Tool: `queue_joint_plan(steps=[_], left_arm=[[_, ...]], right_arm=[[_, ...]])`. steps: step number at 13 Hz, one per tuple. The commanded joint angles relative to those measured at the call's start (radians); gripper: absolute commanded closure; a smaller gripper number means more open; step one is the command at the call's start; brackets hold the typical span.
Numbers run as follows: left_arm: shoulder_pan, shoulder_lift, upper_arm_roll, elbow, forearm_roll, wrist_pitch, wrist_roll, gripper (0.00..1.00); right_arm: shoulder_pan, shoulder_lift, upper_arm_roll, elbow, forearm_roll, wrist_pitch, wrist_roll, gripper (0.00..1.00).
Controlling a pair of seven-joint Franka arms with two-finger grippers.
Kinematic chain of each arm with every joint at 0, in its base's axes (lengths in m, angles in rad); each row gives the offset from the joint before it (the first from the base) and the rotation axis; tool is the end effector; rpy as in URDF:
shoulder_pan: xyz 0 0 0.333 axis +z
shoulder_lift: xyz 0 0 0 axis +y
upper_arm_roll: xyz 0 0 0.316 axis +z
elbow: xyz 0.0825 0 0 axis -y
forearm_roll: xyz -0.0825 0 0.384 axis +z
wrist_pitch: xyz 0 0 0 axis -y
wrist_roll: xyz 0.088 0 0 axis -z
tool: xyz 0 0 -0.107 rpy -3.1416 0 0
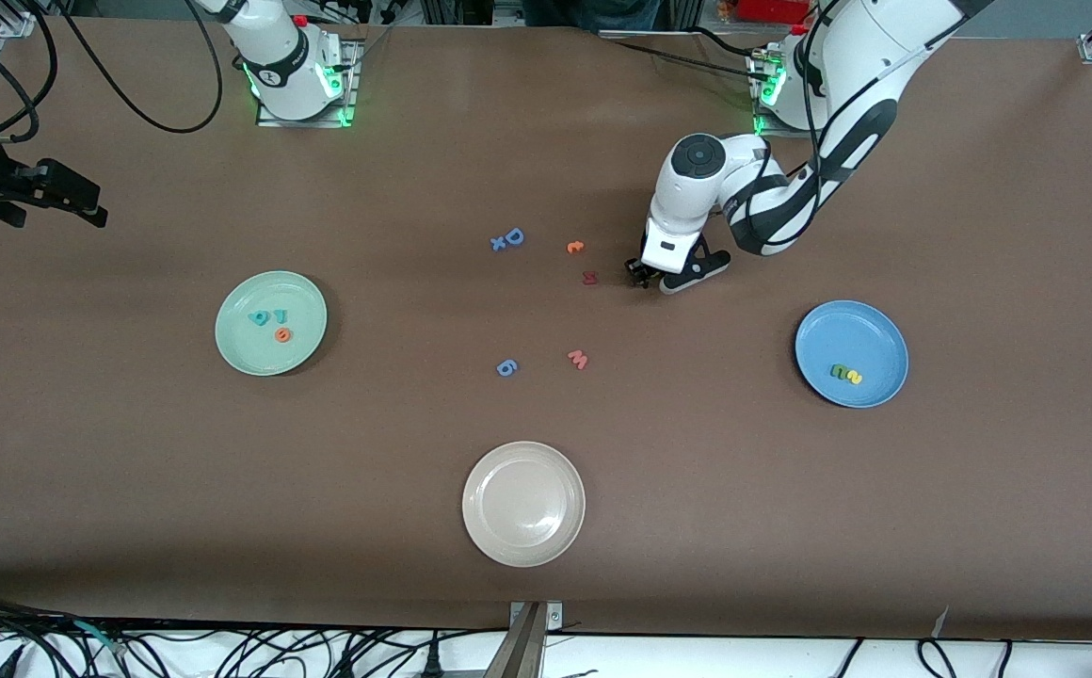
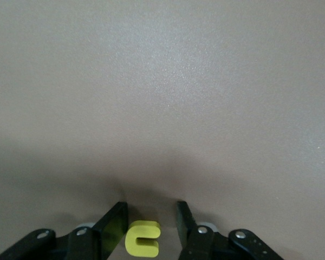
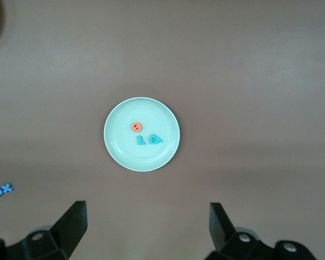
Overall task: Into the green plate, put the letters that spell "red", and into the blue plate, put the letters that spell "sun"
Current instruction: 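Lower the left gripper and grasp the yellow c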
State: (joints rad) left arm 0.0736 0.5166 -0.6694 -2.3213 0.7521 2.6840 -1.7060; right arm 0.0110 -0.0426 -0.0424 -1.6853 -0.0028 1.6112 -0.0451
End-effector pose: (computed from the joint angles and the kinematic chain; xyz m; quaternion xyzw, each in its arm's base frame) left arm 0.3965 -0.3200 0.1670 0.9691 0.2453 0.0175 0.0203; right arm 0.5422 -0.0178 0.5972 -0.9999 -0.0070 0.0158 0.0001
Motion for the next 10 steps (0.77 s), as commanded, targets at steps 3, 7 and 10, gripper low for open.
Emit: queue_joint_plan(steps=[3, 7, 10], left_arm=[[0.011, 0.023, 0.005, -0.016, 0.056, 0.002, -0.043, 0.61], [0.011, 0.023, 0.005, -0.016, 0.056, 0.0, -0.035, 0.63], [0.005, 0.019, 0.004, -0.015, 0.056, -0.003, -0.034, 0.52]], right_arm=[[0.001, 0.006, -0.002, 0.018, 0.014, -0.013, 0.007, 0.0], [0.001, 0.006, -0.002, 0.018, 0.014, -0.013, 0.005, 0.0], [0.003, 0.006, -0.002, 0.018, 0.014, -0.013, 0.005, 0.0]])
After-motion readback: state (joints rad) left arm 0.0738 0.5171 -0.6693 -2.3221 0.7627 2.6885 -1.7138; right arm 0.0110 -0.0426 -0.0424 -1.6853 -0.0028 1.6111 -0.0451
